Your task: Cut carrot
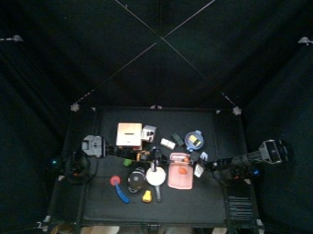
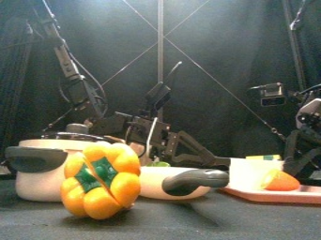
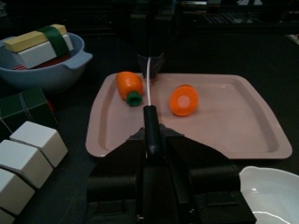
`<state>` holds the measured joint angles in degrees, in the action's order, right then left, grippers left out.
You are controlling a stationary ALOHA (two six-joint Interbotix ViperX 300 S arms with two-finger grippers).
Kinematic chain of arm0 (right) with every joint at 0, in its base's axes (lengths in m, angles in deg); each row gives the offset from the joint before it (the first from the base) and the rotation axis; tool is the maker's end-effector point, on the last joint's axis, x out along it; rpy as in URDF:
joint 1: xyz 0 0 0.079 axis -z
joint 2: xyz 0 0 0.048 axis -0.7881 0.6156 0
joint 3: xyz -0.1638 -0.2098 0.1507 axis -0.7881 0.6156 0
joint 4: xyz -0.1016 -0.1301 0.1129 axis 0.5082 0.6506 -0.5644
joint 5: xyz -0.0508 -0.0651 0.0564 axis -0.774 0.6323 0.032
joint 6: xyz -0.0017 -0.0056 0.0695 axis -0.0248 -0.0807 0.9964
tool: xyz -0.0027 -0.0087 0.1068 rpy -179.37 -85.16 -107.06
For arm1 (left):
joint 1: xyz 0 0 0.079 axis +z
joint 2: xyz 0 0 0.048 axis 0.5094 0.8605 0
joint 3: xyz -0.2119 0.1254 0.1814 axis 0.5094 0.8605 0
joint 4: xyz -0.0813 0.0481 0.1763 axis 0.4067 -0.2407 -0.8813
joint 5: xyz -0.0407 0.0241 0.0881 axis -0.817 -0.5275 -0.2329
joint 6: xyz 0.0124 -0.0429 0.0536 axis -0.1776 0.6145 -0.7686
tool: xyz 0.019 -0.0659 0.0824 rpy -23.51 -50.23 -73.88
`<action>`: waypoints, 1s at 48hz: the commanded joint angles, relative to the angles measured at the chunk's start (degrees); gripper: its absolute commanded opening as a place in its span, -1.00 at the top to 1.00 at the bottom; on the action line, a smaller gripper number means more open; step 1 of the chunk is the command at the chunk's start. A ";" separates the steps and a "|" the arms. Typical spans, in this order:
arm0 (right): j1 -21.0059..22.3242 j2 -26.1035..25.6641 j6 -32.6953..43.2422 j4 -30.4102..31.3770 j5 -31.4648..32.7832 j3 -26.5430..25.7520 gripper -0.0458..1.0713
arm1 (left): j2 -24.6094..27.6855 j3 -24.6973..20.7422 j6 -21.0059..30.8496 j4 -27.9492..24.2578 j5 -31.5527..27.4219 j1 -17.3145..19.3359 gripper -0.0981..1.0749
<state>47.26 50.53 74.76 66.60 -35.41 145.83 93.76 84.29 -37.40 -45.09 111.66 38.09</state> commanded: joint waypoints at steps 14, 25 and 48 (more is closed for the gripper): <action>0.88 -0.62 0.26 -0.53 0.35 0.18 0.40 | -2.11 -0.09 0.09 -0.35 0.18 -0.18 -0.12; 0.79 -3.43 0.00 -0.53 0.35 -0.88 0.40 | -5.45 -0.09 -0.18 -0.88 -1.05 -0.53 -0.12; 0.70 -6.50 -0.70 -0.44 0.53 -0.79 0.41 | -6.15 -0.09 -0.09 -1.41 -1.76 -0.62 -0.12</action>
<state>47.35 44.73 73.97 65.98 -35.23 145.56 89.28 85.00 -37.48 -46.32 109.64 38.00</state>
